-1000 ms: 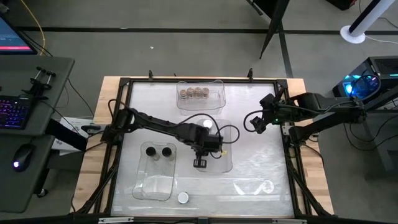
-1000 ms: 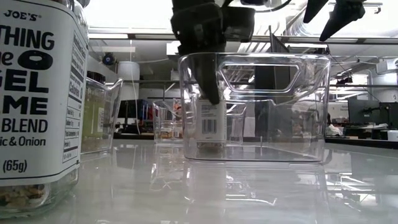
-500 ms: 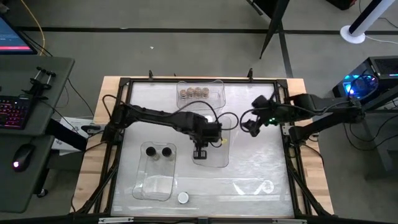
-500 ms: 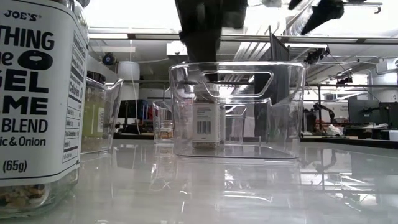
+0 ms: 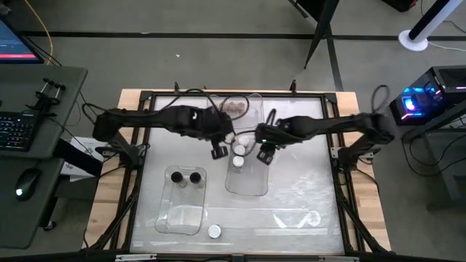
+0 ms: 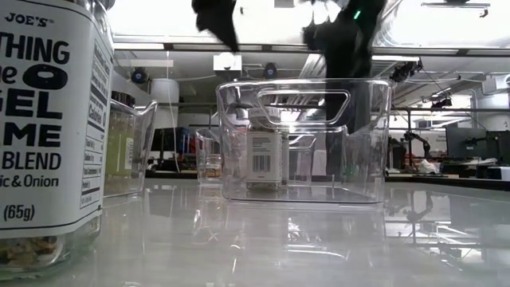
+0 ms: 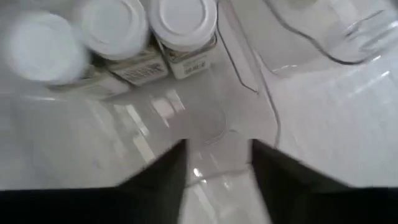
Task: Sort spices by type
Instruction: Adjust the white seasoning bottle in the bottom right transparent bin
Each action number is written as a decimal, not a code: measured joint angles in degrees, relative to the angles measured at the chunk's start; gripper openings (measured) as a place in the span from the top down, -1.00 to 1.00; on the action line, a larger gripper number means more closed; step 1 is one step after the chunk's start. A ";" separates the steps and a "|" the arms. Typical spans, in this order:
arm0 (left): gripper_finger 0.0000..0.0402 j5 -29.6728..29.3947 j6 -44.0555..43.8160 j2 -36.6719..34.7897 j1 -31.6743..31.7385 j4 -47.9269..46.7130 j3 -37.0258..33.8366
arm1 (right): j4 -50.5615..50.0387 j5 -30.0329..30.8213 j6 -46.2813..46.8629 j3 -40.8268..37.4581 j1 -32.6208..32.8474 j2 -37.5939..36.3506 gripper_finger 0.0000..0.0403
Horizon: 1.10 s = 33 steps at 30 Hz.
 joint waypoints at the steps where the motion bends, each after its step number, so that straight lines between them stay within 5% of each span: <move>1: 1.00 0.08 -1.71 -0.82 0.85 0.70 -2.38 | 0.61 -0.59 -1.34 0.00 -0.75 1.67 0.21; 5: 1.00 0.72 -6.04 -1.99 2.99 3.65 -11.55 | 5.42 -2.01 -5.72 0.00 -2.58 7.77 0.90; 18: 1.00 5.94 -7.76 -1.23 3.08 31.47 -32.30 | 14.68 -0.42 -15.83 0.00 -2.82 13.78 0.94; 33: 1.00 10.42 -7.29 -1.25 2.34 42.87 -36.68 | 19.48 -1.98 -18.72 0.00 -4.53 14.48 0.99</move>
